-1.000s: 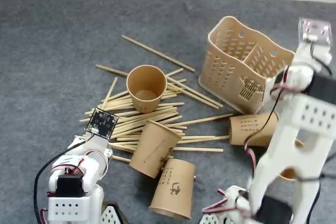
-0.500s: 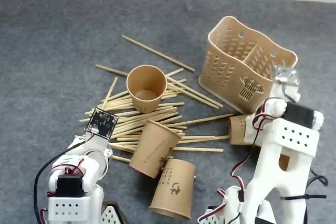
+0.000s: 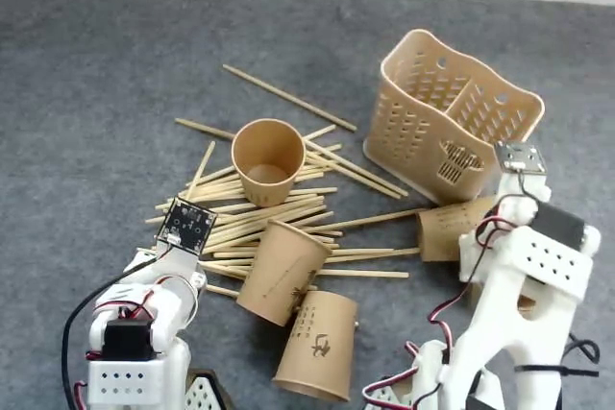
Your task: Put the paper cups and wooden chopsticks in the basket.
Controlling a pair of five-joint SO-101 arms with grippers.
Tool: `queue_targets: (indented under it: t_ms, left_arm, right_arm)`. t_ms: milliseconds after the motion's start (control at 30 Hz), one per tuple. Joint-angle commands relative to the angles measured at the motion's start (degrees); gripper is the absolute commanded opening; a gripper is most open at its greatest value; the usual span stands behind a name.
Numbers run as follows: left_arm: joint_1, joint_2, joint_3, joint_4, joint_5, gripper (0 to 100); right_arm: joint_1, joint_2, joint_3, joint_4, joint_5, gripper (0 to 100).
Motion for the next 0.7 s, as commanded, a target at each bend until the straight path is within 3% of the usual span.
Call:
queue_targets:
  t_ms: [0, 667]
  left_arm:
    - [-0.84, 0.66, -0.31, -1.32, -0.18, 13]
    - [-0.84, 0.66, -0.31, -1.32, -0.18, 13]
  right_arm:
    - [3.82, -2.07, -0.92, 1.54, 5.10, 0.5]
    - [7.16, -2.15, -12.88, 11.91, 12.48, 0.5]
